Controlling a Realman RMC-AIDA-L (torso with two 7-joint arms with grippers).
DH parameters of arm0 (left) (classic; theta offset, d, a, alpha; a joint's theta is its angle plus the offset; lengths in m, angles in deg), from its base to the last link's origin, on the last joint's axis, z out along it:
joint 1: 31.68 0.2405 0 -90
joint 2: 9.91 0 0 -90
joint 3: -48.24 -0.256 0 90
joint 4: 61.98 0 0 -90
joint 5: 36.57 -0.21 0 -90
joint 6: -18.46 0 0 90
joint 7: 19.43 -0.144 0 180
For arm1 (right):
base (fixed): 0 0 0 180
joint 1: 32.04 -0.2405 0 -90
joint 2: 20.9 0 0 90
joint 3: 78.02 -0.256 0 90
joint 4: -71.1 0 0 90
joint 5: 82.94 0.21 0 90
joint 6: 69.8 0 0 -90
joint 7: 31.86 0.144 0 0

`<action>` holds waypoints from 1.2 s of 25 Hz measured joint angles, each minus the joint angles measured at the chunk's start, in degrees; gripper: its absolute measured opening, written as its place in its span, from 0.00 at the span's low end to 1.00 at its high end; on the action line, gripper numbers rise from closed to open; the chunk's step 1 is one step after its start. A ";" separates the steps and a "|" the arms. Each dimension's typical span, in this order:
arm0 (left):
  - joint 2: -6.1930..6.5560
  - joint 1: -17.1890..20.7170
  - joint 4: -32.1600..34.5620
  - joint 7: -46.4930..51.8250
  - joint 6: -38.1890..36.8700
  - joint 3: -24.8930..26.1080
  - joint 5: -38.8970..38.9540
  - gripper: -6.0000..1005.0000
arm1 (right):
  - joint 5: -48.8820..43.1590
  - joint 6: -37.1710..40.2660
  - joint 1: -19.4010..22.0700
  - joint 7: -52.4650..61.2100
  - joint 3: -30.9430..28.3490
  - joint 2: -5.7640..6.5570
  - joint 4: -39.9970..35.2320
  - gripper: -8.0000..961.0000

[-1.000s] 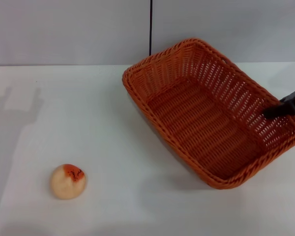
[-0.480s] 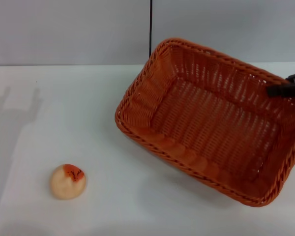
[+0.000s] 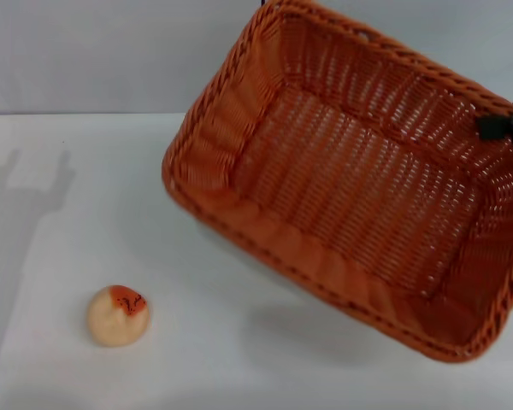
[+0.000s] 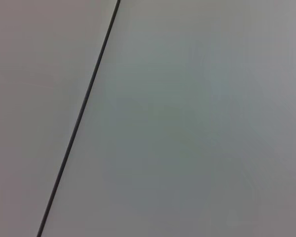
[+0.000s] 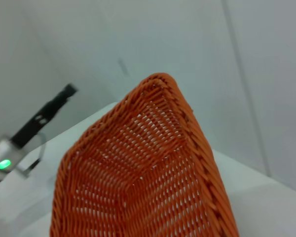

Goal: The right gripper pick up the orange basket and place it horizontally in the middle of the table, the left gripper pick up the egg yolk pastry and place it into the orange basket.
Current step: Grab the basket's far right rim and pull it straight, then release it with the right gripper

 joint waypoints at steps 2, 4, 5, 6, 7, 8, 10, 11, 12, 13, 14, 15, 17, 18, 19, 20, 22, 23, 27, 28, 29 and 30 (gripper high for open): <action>0.00 0.00 0.00 0.00 0.00 0.00 -0.02 0.79 | 0.05 1.46 -0.29 -0.72 0.17 0.34 -0.01 0.18; 0.00 -0.01 0.00 0.00 0.00 0.00 -0.05 0.79 | -0.18 5.55 -1.53 -2.27 1.01 1.26 -0.04 0.18; 0.00 -0.01 0.01 0.00 0.00 -0.01 -0.04 0.79 | -0.42 6.84 -2.02 -2.64 1.55 1.54 -0.06 0.18; 0.00 -0.03 0.00 0.00 0.00 -0.05 -0.06 0.79 | -0.42 6.84 -2.02 -2.64 1.55 1.54 -0.06 0.18; 0.00 -0.07 0.00 0.00 0.00 -0.09 -0.06 0.79 | -0.79 7.73 -2.47 -2.98 2.34 1.81 -0.08 0.18; 0.00 -0.13 0.00 0.00 -0.01 -0.22 -0.08 0.79 | -1.77 8.60 -3.23 -3.48 3.94 2.24 -0.13 0.18; 0.00 -0.15 0.00 0.00 0.00 -0.28 -0.08 0.79 | -2.55 8.68 -3.65 -3.81 4.71 2.40 -0.11 0.18; -0.02 -0.18 0.00 0.00 -0.01 -0.40 -0.10 0.79 | -4.36 8.69 -4.61 -4.76 5.76 2.50 0.21 0.18; -0.02 -0.18 0.00 0.00 -0.01 -0.40 -0.10 0.79 | -5.35 8.66 -5.10 -5.35 6.31 2.47 0.41 0.18; -0.06 -0.17 -0.05 0.00 -0.02 -0.45 -0.12 0.79 | -6.27 8.62 -5.59 -5.83 7.01 2.34 0.61 0.18; -0.06 -0.17 -0.05 0.00 -0.02 -0.45 -0.12 0.79 | -6.27 8.62 -5.59 -5.83 7.01 2.34 0.61 0.18; -0.07 -0.11 -0.09 0.00 -0.05 -0.47 -0.12 0.79 | -7.44 8.46 -6.05 -6.23 7.90 2.07 0.75 0.18; -0.11 0.05 -0.19 0.00 -0.14 -0.54 -0.13 0.79 | -9.38 8.15 -6.80 -6.99 9.19 1.51 1.13 0.18; -0.12 0.22 -0.49 0.00 -0.24 -0.63 -0.15 0.79 | -11.24 7.82 -7.63 -8.26 9.72 0.85 1.94 0.18; -0.12 0.22 -0.49 0.00 -0.24 -0.63 -0.15 0.79 | -11.24 7.82 -7.63 -8.26 9.72 0.85 1.94 0.18; -0.12 0.33 -0.66 0.00 -0.26 -0.65 -0.15 0.79 | -11.84 7.53 -8.04 -8.97 9.74 0.63 2.44 0.18; -0.12 0.48 -0.88 0.00 -0.35 -0.70 -0.15 0.79 | -12.40 6.93 -8.76 -10.23 9.75 0.38 3.69 0.18; -0.12 0.55 -0.88 0.00 -0.38 -0.88 -0.15 0.79 | -12.54 6.24 -9.41 -11.48 9.75 0.36 5.19 0.18; -0.12 0.58 -0.90 0.00 -0.40 -1.23 -0.15 0.79 | -12.67 5.28 -10.05 -12.82 9.75 0.35 6.71 0.18; -0.12 0.58 -0.90 0.00 -0.40 -1.23 -0.15 0.79 | -12.85 4.55 -10.28 -13.57 9.75 0.29 7.46 0.18; -0.17 0.60 -1.22 0.00 -0.38 -1.37 -0.15 0.79 | -12.85 4.55 -10.28 -13.57 9.75 0.29 7.46 0.18; -0.16 0.67 -1.48 0.00 -0.29 -1.38 -0.16 0.79 | -12.95 4.16 -10.38 -13.89 9.74 0.26 7.78 0.18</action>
